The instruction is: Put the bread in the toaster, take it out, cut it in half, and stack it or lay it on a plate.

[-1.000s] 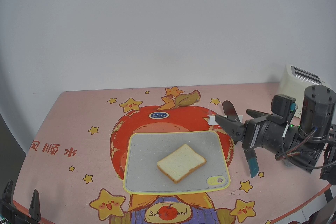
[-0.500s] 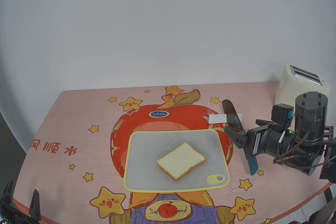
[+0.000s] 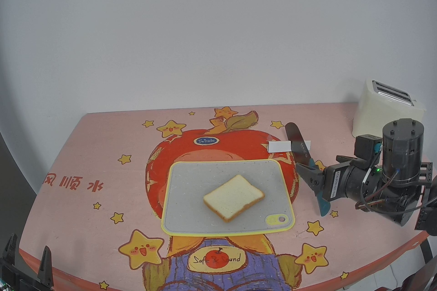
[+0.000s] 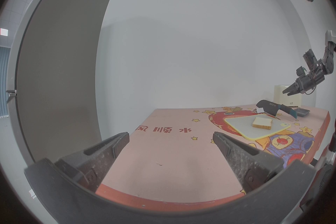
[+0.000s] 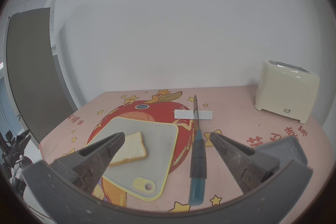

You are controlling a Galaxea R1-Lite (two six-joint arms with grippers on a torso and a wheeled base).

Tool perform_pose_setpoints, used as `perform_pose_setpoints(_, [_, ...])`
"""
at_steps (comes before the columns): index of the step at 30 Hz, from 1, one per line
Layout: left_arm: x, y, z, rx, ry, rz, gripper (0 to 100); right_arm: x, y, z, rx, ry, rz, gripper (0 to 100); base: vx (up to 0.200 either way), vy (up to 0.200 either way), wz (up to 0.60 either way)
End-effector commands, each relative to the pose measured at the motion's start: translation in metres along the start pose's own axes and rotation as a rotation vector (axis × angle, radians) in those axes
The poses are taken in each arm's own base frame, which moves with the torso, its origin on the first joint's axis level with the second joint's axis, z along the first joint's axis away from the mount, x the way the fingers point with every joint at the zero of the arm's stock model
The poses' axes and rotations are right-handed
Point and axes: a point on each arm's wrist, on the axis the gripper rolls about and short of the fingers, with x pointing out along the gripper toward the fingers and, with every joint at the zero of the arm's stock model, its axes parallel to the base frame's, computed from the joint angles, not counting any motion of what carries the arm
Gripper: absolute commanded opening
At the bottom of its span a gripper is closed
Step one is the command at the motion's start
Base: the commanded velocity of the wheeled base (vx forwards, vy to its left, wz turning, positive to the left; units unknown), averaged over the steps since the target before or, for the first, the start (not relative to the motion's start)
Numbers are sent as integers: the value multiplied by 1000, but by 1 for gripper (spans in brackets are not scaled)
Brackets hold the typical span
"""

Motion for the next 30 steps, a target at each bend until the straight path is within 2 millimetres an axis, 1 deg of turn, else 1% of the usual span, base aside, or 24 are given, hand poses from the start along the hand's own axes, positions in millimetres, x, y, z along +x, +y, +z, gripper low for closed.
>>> perform_pose_setpoints(1, [0,0,-5,0,1,0,100,13,-9,-6,-3,25,-91,100,0,0,0])
perform_pose_setpoints(5, [0,0,-5,0,1,1,100,19,-9,-18,-23,68,-115,100,0,0,0])
perform_pose_setpoints(8, [0,0,-5,0,1,0,100,22,-12,-21,-21,79,-139,100,0,0,0])
perform_pose_setpoints(10, [0,0,-5,0,1,1,100,25,-21,-21,-13,79,-188,100,0,0,0])
perform_pose_setpoints(13, [0,0,-5,0,1,0,100,24,-25,-22,-8,80,-207,100,0,0,0])
perform_pose_setpoints(16, [0,0,-5,0,1,1,100,20,-28,-27,-12,94,-211,100,0,0,0])
perform_pose_setpoints(21, [0,0,-5,0,1,1,100,20,-31,-35,-22,120,-219,100,0,0,0])
perform_pose_setpoints(24, [0,0,-5,0,1,1,100,20,-31,-37,-25,123,-217,100,0,0,0])
perform_pose_setpoints(30, [0,0,-5,0,1,1,100,35,-28,-44,-35,147,-225,100,0,0,0])
